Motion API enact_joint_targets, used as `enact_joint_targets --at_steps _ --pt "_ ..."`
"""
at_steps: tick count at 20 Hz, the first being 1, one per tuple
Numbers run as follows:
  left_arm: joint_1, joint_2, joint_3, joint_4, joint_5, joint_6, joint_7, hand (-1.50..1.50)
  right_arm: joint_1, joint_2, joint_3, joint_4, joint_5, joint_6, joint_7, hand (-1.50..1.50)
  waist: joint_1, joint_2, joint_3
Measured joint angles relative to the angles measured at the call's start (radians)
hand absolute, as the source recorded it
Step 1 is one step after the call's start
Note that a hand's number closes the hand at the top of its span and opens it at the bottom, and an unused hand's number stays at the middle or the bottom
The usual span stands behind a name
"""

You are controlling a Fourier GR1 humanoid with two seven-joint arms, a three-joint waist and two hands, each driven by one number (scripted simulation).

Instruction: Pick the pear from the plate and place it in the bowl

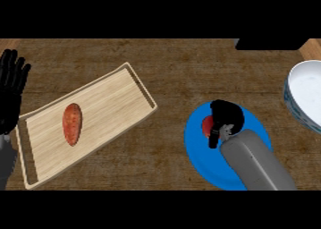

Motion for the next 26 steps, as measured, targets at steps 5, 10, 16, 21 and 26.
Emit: enact_joint_targets --at_steps 5,10,16,21,26 --pt "-0.003 -0.015 0.018 0.024 -0.014 -0.018 -0.01 0.0 0.021 -0.015 -0.002 -0.033 0.071 -0.013 -0.049 1.5 -0.002 -0.001 -0.001" --pt "-0.013 -0.037 0.023 -0.004 -0.036 -0.01 0.018 0.0 0.011 -0.012 -0.017 -0.008 0.133 -0.021 -0.102 1.5 0.0 -0.001 -0.001" --pt "0.037 -0.026 0.061 -0.01 -0.04 0.015 0.014 0.0 0.179 -0.34 -0.172 -0.067 0.051 -0.056 -0.383 1.5 -0.088 -0.014 0.006" --pt "0.069 -0.016 0.092 -0.011 -0.035 0.026 0.012 0.0 0.27 -0.574 -0.336 -0.016 -0.031 -0.088 -0.622 1.5 -0.139 -0.017 0.012" --pt "0.089 -0.012 0.108 -0.023 -0.025 0.023 0.006 0.0 0.343 -0.776 -0.51 0.09 -0.102 -0.155 -0.882 1.5 -0.143 -0.015 0.014"
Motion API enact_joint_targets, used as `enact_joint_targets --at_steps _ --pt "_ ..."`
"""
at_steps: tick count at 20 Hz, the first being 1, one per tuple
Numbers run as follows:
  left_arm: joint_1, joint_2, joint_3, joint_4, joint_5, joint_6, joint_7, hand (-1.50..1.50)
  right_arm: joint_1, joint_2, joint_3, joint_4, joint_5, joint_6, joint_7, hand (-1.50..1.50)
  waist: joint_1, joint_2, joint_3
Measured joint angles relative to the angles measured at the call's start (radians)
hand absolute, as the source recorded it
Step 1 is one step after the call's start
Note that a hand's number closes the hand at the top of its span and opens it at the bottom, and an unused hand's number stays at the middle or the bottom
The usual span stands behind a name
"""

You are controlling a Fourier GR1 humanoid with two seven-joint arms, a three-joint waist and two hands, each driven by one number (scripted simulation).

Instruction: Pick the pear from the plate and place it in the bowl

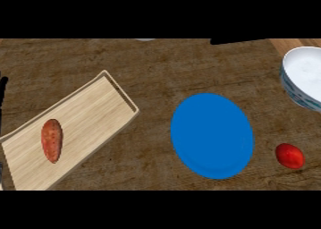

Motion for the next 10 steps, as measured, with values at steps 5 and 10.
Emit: enact_joint_targets --at_steps 5,10 --pt "0.009 -0.004 -0.003 -0.016 0.006 -0.007 -0.001 0.0 0.05 -0.142 -0.171 0.138 -0.101 -0.037 -0.287 1.5 0.016 0.001 0.0" --pt "0.011 -0.005 -0.012 -0.02 0.012 -0.026 0.0 0.0 0.076 -0.254 -0.331 0.279 -0.214 -0.021 -0.588 1.5 0.044 0.005 -0.003"
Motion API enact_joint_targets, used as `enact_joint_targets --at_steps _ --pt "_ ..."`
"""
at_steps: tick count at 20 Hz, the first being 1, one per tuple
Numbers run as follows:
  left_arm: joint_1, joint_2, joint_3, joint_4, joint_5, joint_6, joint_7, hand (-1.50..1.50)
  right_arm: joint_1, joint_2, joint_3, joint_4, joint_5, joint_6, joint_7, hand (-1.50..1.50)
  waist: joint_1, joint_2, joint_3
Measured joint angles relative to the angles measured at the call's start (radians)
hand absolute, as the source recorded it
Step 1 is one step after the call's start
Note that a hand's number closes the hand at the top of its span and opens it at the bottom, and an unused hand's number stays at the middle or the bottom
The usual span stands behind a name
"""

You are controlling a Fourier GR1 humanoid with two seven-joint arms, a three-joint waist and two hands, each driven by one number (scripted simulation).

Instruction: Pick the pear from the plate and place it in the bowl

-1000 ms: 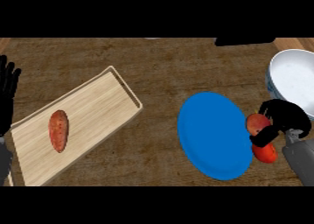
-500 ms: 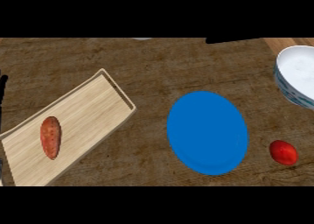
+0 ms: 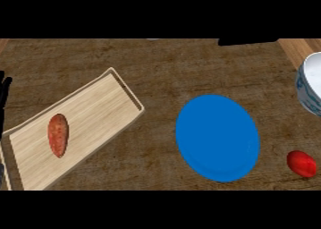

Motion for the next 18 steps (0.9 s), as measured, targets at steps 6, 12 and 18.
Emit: enact_joint_targets --at_steps 6,12,18 --pt "-0.025 -0.003 -0.021 0.002 -0.001 -0.023 -0.006 0.0 -0.01 -0.11 -0.139 0.197 -0.121 0.119 -0.254 1.5 0.051 0.009 -0.003" --pt "-0.063 -0.014 -0.048 0.002 -0.01 -0.027 0.012 0.0 -0.057 -0.193 -0.157 0.301 -0.188 0.208 -0.27 1.5 0.093 0.015 -0.006" --pt "-0.093 -0.02 -0.061 0.02 -0.019 -0.034 0.013 0.0 -0.141 -0.207 -0.093 0.289 -0.215 0.265 -0.2 1.5 0.119 0.017 -0.009"
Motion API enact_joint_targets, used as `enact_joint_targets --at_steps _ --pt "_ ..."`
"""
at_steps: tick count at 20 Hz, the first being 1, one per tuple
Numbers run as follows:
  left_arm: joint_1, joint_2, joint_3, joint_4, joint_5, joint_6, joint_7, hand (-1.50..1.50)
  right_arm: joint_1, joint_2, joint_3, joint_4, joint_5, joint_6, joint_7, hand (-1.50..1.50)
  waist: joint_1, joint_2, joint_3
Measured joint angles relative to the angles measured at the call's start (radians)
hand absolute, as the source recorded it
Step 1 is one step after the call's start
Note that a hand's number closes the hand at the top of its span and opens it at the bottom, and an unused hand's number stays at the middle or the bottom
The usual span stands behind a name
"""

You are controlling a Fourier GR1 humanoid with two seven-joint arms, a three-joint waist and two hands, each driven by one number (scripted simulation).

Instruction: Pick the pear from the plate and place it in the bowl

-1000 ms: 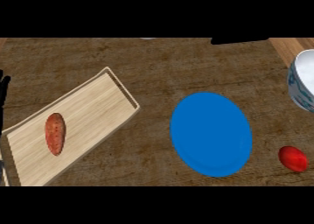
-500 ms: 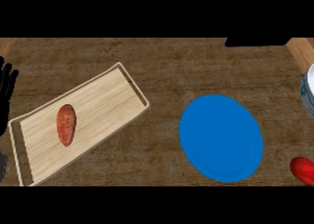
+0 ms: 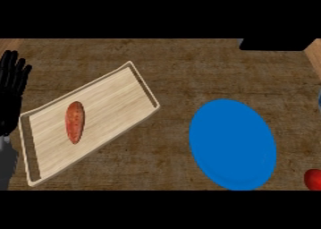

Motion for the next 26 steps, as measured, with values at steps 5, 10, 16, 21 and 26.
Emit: enact_joint_targets --at_steps 5,10,16,21,26 --pt "-0.037 -0.014 -0.02 0.014 -0.014 0.004 0.008 0.0 -0.106 0.018 0.094 -0.057 0.002 0.044 0.084 1.5 0.017 0.003 -0.001" --pt "-0.046 -0.013 -0.012 0.026 -0.014 0.0 0.008 0.0 -0.191 0.104 0.199 -0.125 0.02 0.061 0.154 1.5 0.016 0.001 -0.002" --pt "-0.033 -0.025 -0.01 0.016 -0.026 0.005 0.003 0.0 -0.276 0.241 0.302 -0.157 0.07 0.043 0.217 1.5 0.007 -0.001 -0.002" --pt "-0.026 -0.027 -0.007 -0.009 -0.03 0.009 0.029 0.0 -0.305 0.359 0.364 -0.166 0.155 -0.079 0.268 1.5 0.0 -0.003 -0.002" --pt "-0.021 -0.039 -0.008 -0.006 -0.041 0.012 0.016 0.0 -0.366 0.462 0.392 -0.059 0.22 -0.177 0.352 -1.5 0.004 0.0 -0.001"
